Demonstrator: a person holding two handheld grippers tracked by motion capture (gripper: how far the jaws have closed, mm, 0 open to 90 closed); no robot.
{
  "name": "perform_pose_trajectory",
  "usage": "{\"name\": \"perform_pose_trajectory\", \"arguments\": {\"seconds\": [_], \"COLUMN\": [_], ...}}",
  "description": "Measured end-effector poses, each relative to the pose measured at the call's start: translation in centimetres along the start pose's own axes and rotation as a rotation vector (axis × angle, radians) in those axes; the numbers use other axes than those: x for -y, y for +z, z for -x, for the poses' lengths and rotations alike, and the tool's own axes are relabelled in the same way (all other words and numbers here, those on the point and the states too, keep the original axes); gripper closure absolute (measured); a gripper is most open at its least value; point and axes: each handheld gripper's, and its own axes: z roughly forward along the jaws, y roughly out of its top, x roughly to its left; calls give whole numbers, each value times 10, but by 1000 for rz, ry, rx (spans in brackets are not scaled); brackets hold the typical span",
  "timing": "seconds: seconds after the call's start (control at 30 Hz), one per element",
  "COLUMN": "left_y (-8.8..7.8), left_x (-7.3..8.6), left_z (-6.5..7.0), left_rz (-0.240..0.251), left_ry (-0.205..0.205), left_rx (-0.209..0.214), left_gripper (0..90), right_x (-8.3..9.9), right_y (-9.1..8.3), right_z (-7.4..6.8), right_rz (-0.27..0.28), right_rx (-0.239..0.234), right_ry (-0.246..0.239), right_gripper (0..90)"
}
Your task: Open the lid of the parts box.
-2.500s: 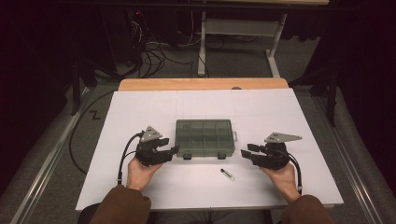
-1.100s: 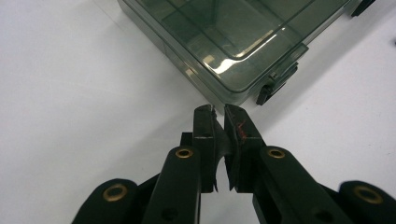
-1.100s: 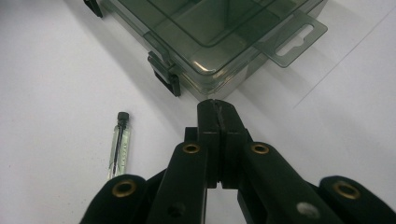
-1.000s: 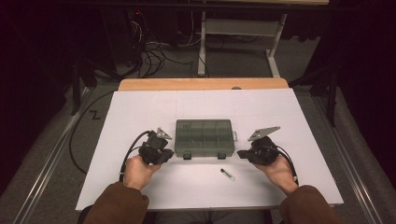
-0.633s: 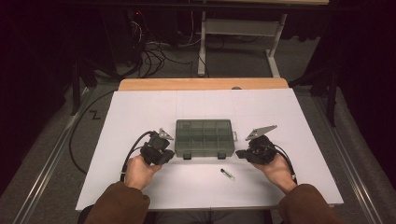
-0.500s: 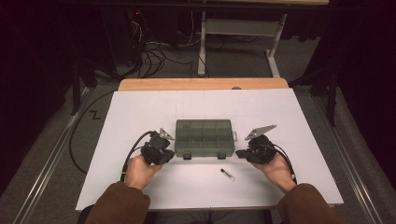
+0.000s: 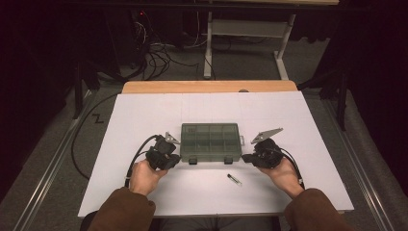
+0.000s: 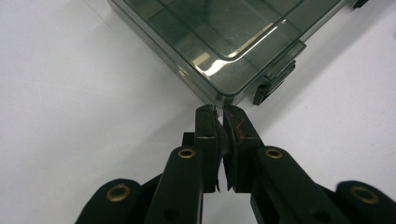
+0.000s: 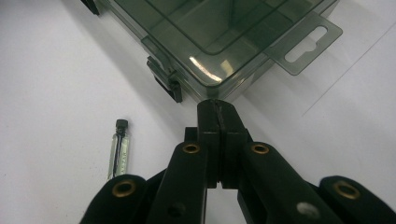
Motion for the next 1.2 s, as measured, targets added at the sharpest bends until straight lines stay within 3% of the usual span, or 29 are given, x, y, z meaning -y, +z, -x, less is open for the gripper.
{"name": "perform_pose_trajectory", "arguments": {"seconds": [0.43,1.2], "left_y": [-5,4], "left_x": [-3,-11], "left_z": [2,11], "left_rz": [33,111], "left_ry": [-17,9], "left_rx": [22,-27], "left_gripper": [835,486], "right_x": [0,-7], "right_y": [-4,-13], "right_z": [1,1], "right_rz": [29,77], "right_rx": [5,4], "right_ry": [9,16], "right_gripper": [900,900]}}
